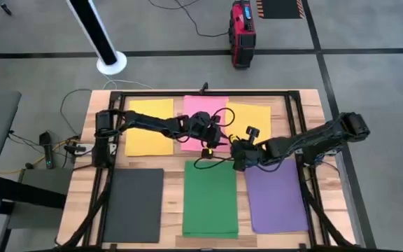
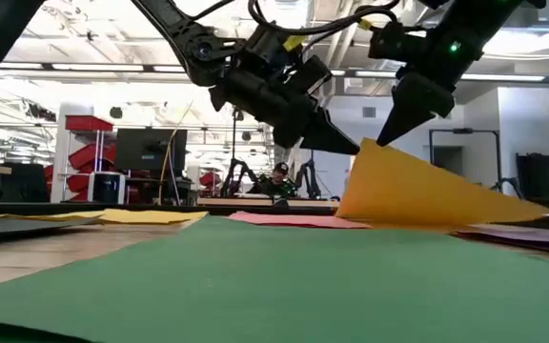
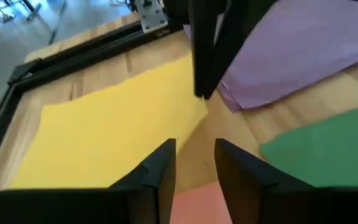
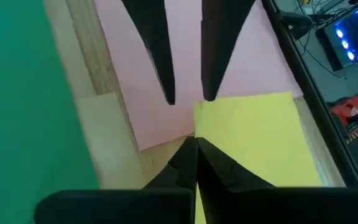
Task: Organize paper
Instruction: Stack the right yellow colored paper on top of the left yellow colored paper
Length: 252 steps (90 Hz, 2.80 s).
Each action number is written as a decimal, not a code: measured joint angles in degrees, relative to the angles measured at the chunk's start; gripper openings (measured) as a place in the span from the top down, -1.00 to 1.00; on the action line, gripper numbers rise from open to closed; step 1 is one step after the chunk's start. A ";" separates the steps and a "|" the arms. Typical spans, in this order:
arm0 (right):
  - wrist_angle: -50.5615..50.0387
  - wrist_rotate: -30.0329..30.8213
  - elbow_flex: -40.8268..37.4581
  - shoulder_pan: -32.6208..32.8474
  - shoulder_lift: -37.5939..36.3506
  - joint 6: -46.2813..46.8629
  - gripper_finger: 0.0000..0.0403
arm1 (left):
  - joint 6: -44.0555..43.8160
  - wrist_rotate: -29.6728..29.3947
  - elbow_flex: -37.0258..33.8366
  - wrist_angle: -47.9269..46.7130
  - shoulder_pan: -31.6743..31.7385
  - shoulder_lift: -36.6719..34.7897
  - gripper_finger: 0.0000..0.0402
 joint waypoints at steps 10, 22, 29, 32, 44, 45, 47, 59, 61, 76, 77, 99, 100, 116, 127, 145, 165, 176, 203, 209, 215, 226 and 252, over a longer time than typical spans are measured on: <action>-0.02 -0.03 0.00 0.00 0.00 0.23 1.00 | -0.01 0.71 0.00 1.20 0.02 0.02 0.46; 0.02 -0.12 0.00 0.00 0.00 0.26 1.00 | 0.75 1.15 0.00 3.02 -0.14 0.48 0.46; 0.02 -0.13 0.00 0.00 0.00 0.29 1.00 | 1.10 1.17 0.06 4.32 -0.44 1.39 0.46; -0.02 -0.16 0.00 0.00 0.00 0.31 1.00 | 1.42 1.16 -0.02 4.28 -0.63 1.61 0.47; -0.04 -0.15 0.00 0.00 0.02 0.43 1.00 | 2.59 1.11 0.04 5.42 -1.48 3.05 0.47; -0.04 -0.14 0.00 0.00 0.01 0.43 1.00 | 2.59 1.06 0.04 5.47 -1.55 3.28 0.47; -0.03 -0.14 0.00 0.00 0.02 0.43 1.00 | 2.62 0.76 0.12 6.20 -1.71 3.91 0.47; -0.03 -0.14 0.00 0.01 0.02 0.41 1.00 | 1.88 -3.71 0.08 6.64 -1.81 5.22 0.51; 0.00 -0.14 0.00 0.02 0.02 0.41 1.00 | 1.94 -4.46 0.17 7.26 -1.79 5.36 0.53; 0.95 -0.14 0.00 0.13 0.04 0.12 1.00 | 2.14 -6.04 1.23 6.43 -1.62 5.76 0.92; 1.03 -0.14 0.01 0.13 0.04 0.05 1.00 | 2.10 -6.05 1.31 6.44 -1.62 5.77 0.94; 1.87 -0.85 0.02 0.13 0.04 0.01 1.00 | 5.11 -7.15 3.54 1.43 -1.46 5.62 1.00; 1.88 -0.90 0.02 0.13 0.04 0.05 1.00 | 5.26 -7.15 3.67 1.11 -1.46 5.62 1.00; -0.83 -2.90 0.00 0.43 0.65 0.96 0.89 | 5.50 -9.21 4.04 -4.23 -1.51 5.52 1.00; -2.47 -2.83 -0.08 1.45 1.21 2.77 0.68 | 0.75 -8.58 3.15 -7.69 -1.01 4.48 1.00; -3.52 -2.85 -0.02 3.78 3.88 3.47 0.39 | -10.71 3.54 -3.48 -1.67 0.95 0.49 1.00; -3.23 -2.42 -0.11 5.58 12.77 3.46 0.30 | -21.41 7.79 -13.70 17.74 0.68 -4.55 1.00; -3.19 -0.92 -0.13 6.71 17.72 3.91 0.32 | -26.56 9.89 -19.60 28.25 0.70 -7.44 1.00; -3.00 -0.25 0.09 7.01 21.94 6.50 0.34 | -29.16 9.92 -26.37 32.93 0.70 -11.20 1.00; -2.89 -0.82 0.13 5.90 21.92 6.46 0.35 | -29.10 9.84 -26.54 32.83 0.70 -11.21 1.00; -3.06 -1.74 0.13 4.43 21.90 6.43 0.36 | -29.08 9.84 -26.56 32.82 0.70 -11.23 1.00; -2.72 -2.79 0.13 2.06 21.94 4.21 0.45 | -29.12 9.84 -26.56 31.87 0.70 -11.23 1.00; -2.80 0.10 -0.22 0.66 22.34 2.24 0.96 | -28.53 9.77 -26.56 30.86 0.70 -11.23 1.00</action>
